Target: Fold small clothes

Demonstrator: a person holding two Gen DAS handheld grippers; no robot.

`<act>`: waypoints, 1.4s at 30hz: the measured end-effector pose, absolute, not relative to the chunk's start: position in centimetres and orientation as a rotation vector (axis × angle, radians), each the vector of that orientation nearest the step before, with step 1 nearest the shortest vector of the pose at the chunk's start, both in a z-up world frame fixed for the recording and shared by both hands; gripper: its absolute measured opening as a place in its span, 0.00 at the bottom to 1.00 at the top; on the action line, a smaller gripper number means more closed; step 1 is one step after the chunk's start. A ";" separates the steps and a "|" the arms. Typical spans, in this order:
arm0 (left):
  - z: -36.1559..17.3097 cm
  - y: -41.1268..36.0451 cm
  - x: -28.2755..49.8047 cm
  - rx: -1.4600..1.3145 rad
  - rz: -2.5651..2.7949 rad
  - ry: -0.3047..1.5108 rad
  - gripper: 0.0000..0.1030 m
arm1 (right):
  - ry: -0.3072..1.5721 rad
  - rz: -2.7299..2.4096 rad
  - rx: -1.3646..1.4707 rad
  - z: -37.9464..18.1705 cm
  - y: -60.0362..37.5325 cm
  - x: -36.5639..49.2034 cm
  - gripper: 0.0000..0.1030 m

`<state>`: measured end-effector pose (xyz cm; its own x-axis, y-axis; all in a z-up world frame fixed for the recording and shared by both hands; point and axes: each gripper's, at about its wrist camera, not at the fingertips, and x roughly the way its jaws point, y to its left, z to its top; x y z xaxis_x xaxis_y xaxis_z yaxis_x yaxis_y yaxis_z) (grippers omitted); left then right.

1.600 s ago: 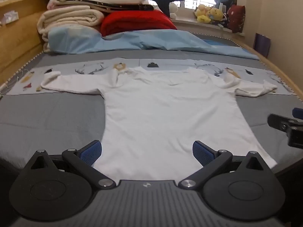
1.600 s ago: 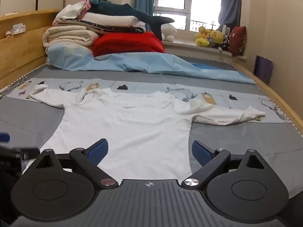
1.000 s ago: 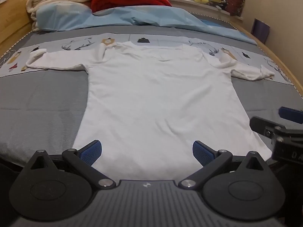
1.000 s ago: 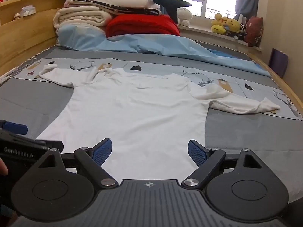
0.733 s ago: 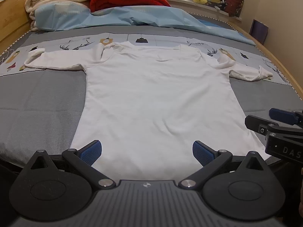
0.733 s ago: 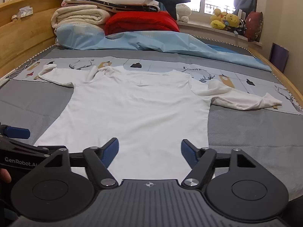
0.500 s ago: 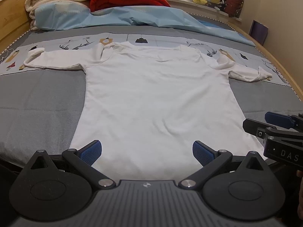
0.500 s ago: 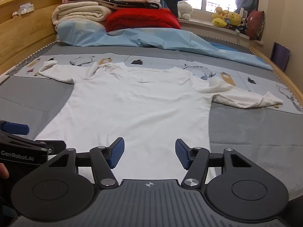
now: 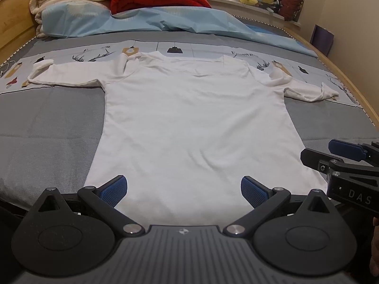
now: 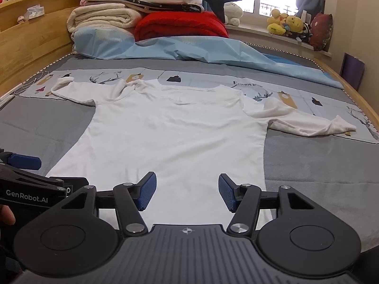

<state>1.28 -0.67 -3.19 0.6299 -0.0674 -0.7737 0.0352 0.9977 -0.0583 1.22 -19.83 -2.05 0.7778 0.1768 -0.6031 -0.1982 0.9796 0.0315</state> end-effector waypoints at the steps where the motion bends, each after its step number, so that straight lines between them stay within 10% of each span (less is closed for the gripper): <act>1: -3.2 -0.7 1.3 -0.038 -0.059 0.888 0.99 | 0.650 0.206 -0.035 -2.0 -19.8 1.2 0.58; 42: -3.8 -0.9 1.4 -0.027 -0.052 0.909 0.99 | 0.720 0.199 -0.030 -2.9 -19.9 2.1 0.58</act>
<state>1.41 -0.89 -3.78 0.6138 -0.0566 -0.7875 0.0338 0.9984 -0.0455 2.08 -19.85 -2.86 0.7337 0.1704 -0.6577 -0.1912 0.9807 0.0408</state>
